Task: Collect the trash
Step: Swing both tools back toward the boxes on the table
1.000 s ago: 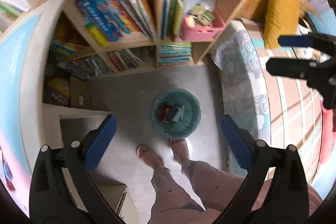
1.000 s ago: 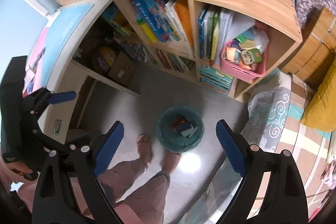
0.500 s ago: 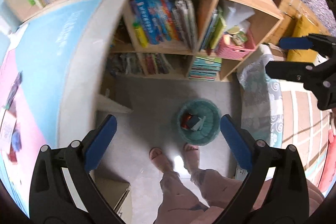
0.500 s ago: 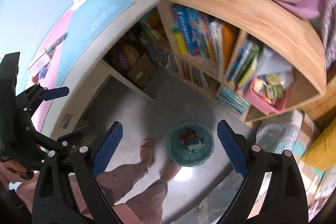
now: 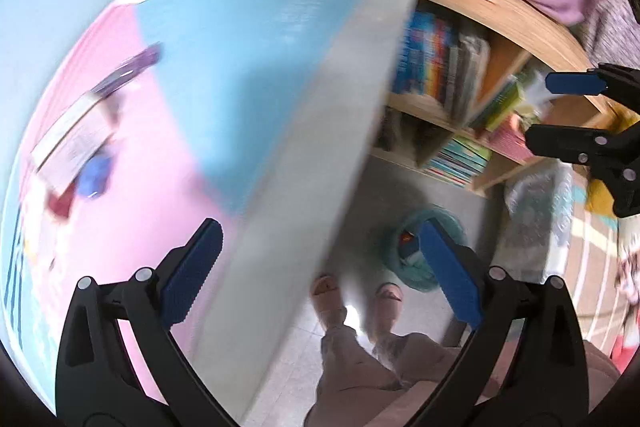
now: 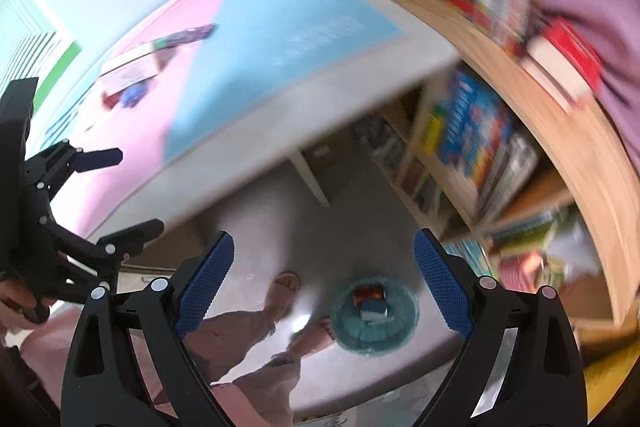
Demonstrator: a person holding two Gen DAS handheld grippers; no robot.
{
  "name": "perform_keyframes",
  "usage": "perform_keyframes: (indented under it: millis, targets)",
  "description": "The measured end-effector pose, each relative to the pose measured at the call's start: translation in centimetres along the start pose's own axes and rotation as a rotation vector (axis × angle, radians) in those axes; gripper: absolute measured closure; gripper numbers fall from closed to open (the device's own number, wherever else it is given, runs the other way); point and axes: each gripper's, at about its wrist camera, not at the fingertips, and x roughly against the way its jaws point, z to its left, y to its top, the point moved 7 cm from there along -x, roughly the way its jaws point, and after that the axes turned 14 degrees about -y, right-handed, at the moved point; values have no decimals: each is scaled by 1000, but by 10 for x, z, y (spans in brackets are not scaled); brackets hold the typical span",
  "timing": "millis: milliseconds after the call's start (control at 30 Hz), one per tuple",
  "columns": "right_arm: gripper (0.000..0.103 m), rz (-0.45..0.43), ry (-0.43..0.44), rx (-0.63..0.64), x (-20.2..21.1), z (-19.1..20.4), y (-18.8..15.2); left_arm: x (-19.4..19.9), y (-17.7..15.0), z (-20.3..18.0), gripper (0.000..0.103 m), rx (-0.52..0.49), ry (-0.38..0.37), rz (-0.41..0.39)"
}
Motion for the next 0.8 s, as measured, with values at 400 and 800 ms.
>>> perform_keyframes:
  millis: [400, 800]
  targets:
    - [12, -74, 97, 292, -1, 113, 80, 62, -39, 136, 7, 267, 126, -105]
    - [12, -95, 152, 481, -14, 205, 142, 96, -61, 239, 7, 376, 236, -117]
